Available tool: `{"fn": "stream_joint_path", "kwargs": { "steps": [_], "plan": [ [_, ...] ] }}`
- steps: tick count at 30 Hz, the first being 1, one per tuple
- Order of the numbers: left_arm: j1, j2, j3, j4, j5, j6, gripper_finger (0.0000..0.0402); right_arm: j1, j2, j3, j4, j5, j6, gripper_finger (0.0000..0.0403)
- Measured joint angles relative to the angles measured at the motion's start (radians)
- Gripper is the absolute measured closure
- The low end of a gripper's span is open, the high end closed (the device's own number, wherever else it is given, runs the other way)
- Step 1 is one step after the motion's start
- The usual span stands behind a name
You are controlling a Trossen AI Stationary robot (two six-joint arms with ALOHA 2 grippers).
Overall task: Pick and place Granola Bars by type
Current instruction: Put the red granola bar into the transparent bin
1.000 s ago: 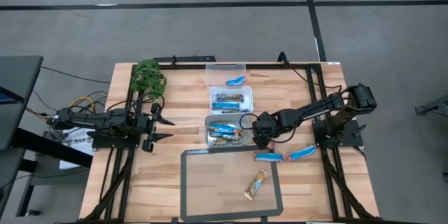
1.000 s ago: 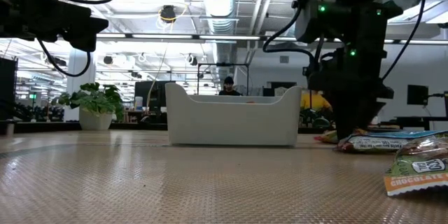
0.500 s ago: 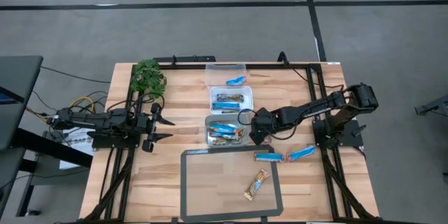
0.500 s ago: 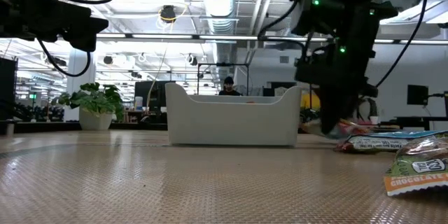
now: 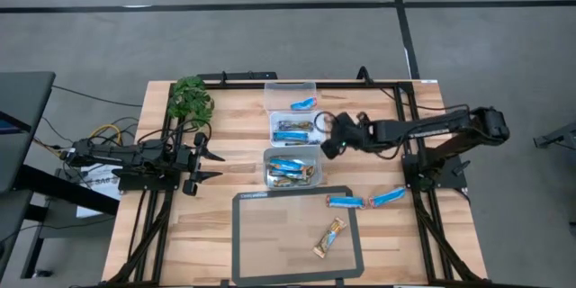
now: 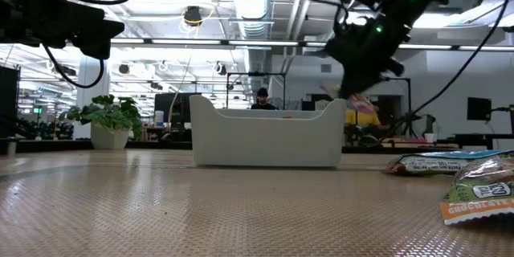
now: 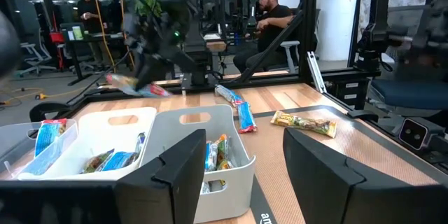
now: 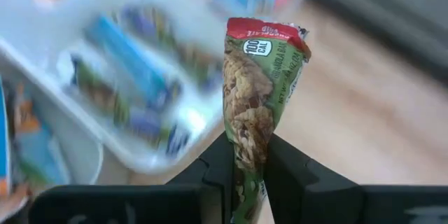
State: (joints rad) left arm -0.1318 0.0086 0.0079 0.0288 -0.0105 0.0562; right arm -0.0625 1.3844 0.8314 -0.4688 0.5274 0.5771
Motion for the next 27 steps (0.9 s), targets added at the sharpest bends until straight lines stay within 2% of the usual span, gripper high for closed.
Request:
{"fn": "stream_joint_path", "kwargs": {
  "steps": [4,8,21,27],
  "plan": [
    [0.000,0.000,0.000,0.000,0.000,0.000,0.0216,-0.049,-0.021,0.010,0.148,0.027,-0.267,0.0348],
    [0.000,0.000,0.000,0.000,0.000,0.000,0.0216,-0.090,0.016,0.062,0.265,0.025,-0.532,0.0348],
    [0.000,0.000,0.000,0.000,0.000,0.000,0.0216,-0.223,0.376,0.459,0.239,0.026,-1.161,0.0348],
    [0.000,0.000,0.000,0.000,0.000,0.000,0.0216,-0.256,0.525,0.621,0.225,0.079,-1.314,0.0348]
  ]
}}
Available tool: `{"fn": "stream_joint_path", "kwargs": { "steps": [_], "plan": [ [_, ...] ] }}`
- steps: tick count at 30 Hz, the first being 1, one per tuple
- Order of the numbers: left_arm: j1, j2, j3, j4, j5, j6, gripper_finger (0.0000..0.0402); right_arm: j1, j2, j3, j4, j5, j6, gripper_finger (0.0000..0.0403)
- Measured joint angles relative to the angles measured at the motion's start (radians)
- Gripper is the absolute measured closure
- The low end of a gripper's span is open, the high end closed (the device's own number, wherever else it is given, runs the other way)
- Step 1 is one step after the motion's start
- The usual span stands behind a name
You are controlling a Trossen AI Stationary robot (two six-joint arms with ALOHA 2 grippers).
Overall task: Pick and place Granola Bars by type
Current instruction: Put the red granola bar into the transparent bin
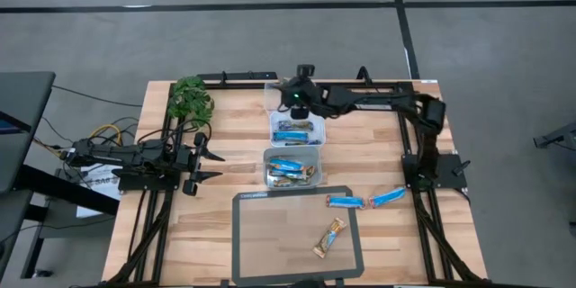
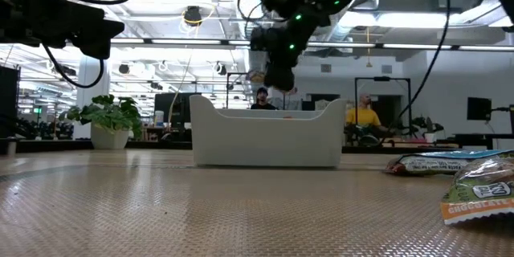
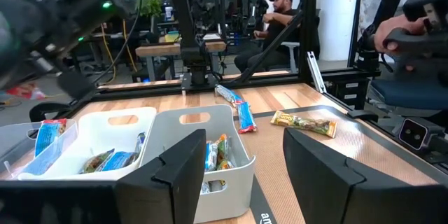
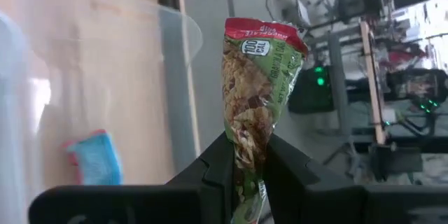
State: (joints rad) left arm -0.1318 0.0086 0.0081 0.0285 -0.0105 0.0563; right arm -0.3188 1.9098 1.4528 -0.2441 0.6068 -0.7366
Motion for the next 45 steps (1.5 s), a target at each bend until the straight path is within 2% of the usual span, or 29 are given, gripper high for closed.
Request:
{"fn": "stream_joint_path", "kwargs": {
  "steps": [5,8,12,18,21,29,33,39,45],
  "plan": [
    [0.000,0.000,0.000,0.000,0.000,0.000,0.0216,-0.029,0.079,0.098,-0.137,0.018,0.023,0.0348],
    [0.000,0.000,0.000,0.000,0.000,0.000,0.0216,-0.033,0.093,0.110,-0.203,-0.029,0.045,0.0348],
    [0.000,0.000,0.000,0.000,0.000,0.000,0.0216,-0.040,0.093,0.112,-0.227,-0.131,0.049,0.0348],
    [0.000,0.000,0.000,0.000,0.000,0.000,0.0216,-0.053,0.093,0.112,-0.228,-0.141,0.055,0.0345],
    [0.000,0.000,0.000,0.000,0.000,0.000,0.0216,-0.058,0.093,0.112,-0.229,-0.141,0.060,0.0327],
    [0.000,0.000,0.000,0.000,0.000,0.000,0.0216,-0.059,0.093,0.112,-0.227,-0.137,0.125,0.0241],
    [0.000,0.000,0.000,0.000,0.000,0.000,0.0216,-0.057,0.093,0.112,-0.227,-0.137,0.173,0.0211],
    [0.000,0.000,0.000,0.000,0.000,0.000,0.0216,-0.042,0.077,0.112,-0.252,-0.169,0.214,0.0198],
    [0.000,0.000,0.000,0.000,0.000,0.000,0.0216,-0.025,-0.020,0.113,-0.392,-0.298,0.383,0.0209]
  ]
}}
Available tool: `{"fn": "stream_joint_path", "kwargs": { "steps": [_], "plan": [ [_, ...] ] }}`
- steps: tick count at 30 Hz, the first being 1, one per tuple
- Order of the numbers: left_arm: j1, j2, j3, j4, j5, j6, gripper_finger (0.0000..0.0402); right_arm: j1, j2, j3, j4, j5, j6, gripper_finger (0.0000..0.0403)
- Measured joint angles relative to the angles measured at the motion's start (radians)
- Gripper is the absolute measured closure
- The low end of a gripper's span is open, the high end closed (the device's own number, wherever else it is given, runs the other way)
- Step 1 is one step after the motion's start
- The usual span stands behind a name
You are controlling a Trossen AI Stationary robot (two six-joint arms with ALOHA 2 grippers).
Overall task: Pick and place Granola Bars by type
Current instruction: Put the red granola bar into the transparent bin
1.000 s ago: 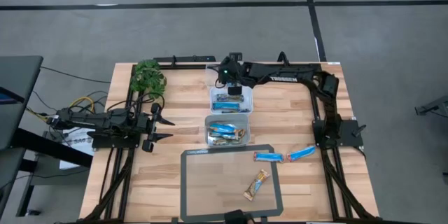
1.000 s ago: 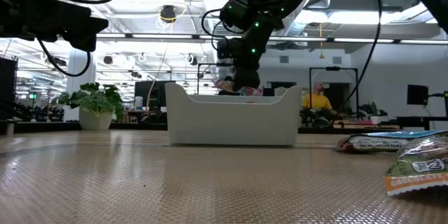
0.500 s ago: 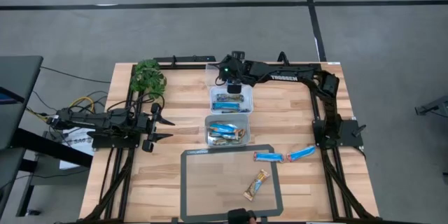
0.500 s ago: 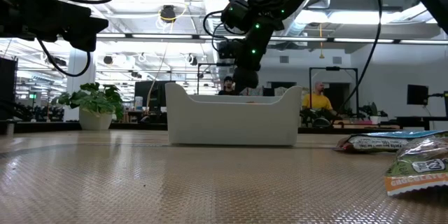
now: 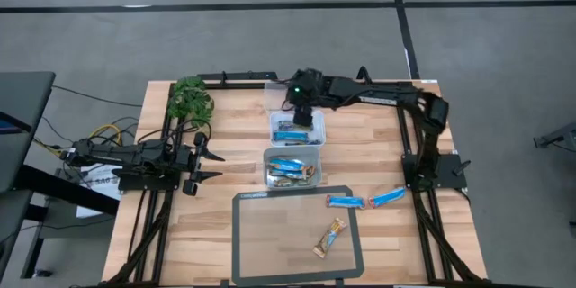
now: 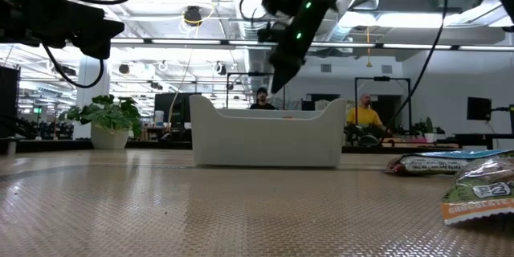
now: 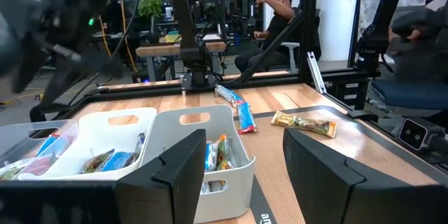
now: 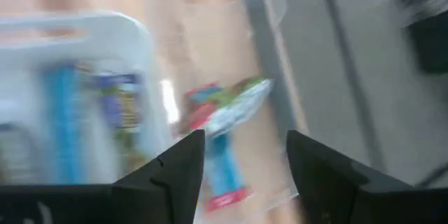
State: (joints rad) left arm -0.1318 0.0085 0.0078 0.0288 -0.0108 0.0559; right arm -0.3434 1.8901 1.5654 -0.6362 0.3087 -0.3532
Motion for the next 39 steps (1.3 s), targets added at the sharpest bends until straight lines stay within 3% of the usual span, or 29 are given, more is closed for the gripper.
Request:
{"fn": "stream_joint_path", "kwargs": {
  "steps": [8,20,24,28,33,39],
  "plan": [
    [0.000,0.000,0.000,0.000,0.000,0.000,0.0216,0.125,-0.168,-0.001,-0.382,-0.215,0.475,0.0221],
    [0.000,0.000,0.000,0.000,0.000,0.000,0.0216,0.466,-0.236,-0.003,-0.831,-0.204,1.032,0.0213],
    [0.000,0.000,0.000,0.000,0.000,0.000,0.0216,0.551,-0.237,-0.068,-0.846,-0.204,1.159,0.0215],
    [0.000,0.000,0.000,0.000,0.000,0.000,0.0216,0.620,-0.237,-0.174,-0.834,-0.256,1.176,0.0215],
    [0.000,0.000,0.000,0.000,0.000,0.000,0.0216,0.687,-0.236,-0.305,-0.657,-0.374,1.120,0.0212],
    [0.000,0.000,0.000,0.000,0.000,0.000,0.0216,0.773,-0.236,-0.397,-0.410,-0.389,0.977,0.0209]
  ]
}}
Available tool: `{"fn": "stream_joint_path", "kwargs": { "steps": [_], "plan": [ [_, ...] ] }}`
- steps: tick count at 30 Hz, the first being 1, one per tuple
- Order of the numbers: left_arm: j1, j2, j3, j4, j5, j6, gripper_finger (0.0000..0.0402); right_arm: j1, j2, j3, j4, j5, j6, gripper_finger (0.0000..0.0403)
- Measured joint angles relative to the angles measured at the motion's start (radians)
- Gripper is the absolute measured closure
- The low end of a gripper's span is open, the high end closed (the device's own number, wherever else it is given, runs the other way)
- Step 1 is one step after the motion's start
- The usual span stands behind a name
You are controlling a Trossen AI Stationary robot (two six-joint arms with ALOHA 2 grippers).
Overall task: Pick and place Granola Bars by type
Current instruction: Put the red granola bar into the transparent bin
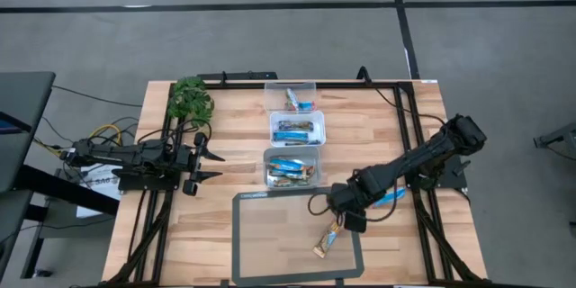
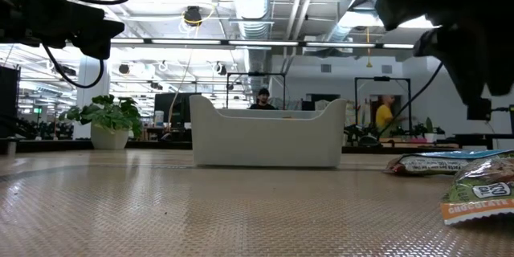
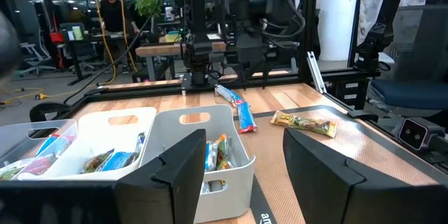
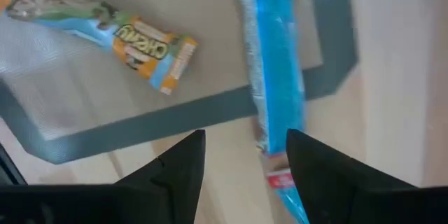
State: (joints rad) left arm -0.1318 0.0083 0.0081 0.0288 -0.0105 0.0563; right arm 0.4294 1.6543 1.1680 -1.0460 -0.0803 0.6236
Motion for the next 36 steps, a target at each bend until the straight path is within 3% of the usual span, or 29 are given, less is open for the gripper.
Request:
{"fn": "stream_joint_path", "kwargs": {
  "steps": [4,10,21,26,36],
  "plan": [
    [0.000,0.000,0.000,0.000,0.000,0.000,0.0216,0.011,0.000,-0.046,0.036,0.008,-0.005,0.0211],
    [0.000,0.000,0.000,0.000,0.000,0.000,0.0216,0.014,0.000,-0.098,0.103,0.102,-0.092,0.0207],
    [0.000,0.000,0.000,0.000,0.000,0.000,0.0216,0.017,0.005,-0.190,0.246,0.111,-0.214,0.0205],
    [0.000,0.000,0.000,0.000,0.000,0.000,0.0216,0.014,0.031,-0.192,0.263,0.168,-0.265,0.0203],
    [0.000,0.000,0.000,0.000,0.000,0.000,0.0216,-0.006,0.099,-0.195,0.323,0.123,-0.268,0.0216]
  ]
}}
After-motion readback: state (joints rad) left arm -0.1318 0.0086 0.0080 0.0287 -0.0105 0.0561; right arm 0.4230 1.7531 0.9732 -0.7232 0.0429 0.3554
